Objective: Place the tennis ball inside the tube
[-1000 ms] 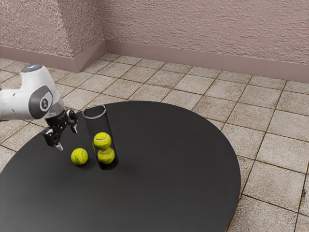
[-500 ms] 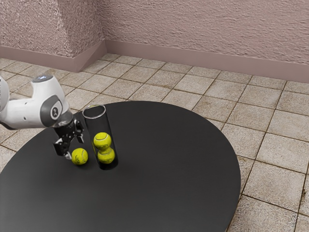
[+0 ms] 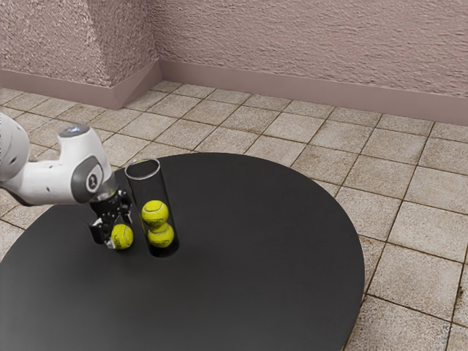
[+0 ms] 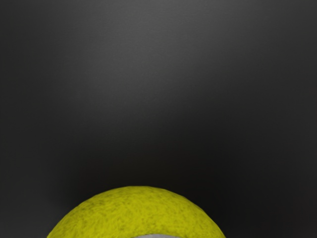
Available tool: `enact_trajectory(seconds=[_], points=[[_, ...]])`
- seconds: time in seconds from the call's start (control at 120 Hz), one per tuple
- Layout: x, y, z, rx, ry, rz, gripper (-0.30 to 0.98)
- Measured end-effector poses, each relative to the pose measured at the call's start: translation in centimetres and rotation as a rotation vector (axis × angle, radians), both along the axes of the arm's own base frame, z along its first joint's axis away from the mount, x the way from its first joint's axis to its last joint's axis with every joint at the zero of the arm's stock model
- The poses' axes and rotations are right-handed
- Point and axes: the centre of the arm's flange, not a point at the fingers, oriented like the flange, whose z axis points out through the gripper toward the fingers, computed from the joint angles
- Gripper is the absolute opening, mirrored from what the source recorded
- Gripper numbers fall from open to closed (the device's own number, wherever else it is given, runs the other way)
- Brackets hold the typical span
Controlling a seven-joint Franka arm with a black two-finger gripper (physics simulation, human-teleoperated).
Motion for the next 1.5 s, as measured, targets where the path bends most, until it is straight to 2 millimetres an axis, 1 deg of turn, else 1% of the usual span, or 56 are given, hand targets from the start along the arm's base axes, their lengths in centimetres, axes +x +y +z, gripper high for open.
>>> enact_trajectory(seconds=[0.133,0.35,0.467,0.533,0.608,0.667,0.783,0.908,0.975,1.025,1.092,1.125,1.175,1.242,1.317,1.45,1.5], points=[[0.1,-0.4,-0.8,-0.002,0.007,0.000,0.66],[0.3,-0.9,-0.8,-0.003,0.000,-0.002,0.46],[0.2,-1.0,-0.4,-0.003,-0.004,0.000,0.41],[0.1,-1.0,0.5,-0.002,-0.017,0.002,0.39],[-0.3,-1.1,2.0,0.000,-0.037,0.004,0.37],[-0.7,-1.3,4.1,0.000,-0.060,0.005,0.36],[-1.6,-1.5,10.9,-0.003,-0.125,0.004,0.36],[-3.1,-2.1,17.2,-0.009,-0.163,-0.007,0.37],[-3.5,-2.9,20.6,-0.010,-0.180,-0.026,0.37],[-3.4,-3.6,22.6,-0.011,-0.183,-0.043,0.37],[-3.1,-5.0,25.5,-0.010,-0.192,-0.076,0.37],[-3.2,-5.7,26.6,-0.009,-0.193,-0.090,0.37],[-3.2,-6.8,27.6,-0.011,-0.186,-0.111,0.38],[-3.0,-8.2,28.1,-0.016,-0.172,-0.138,0.38],[-2.5,-8.9,28.5,-0.021,-0.160,-0.152,0.38],[-0.6,-9.6,27.5,-0.034,-0.128,-0.169,0.39],[-0.1,-10.4,27.3,-0.035,-0.120,-0.184,0.39]])
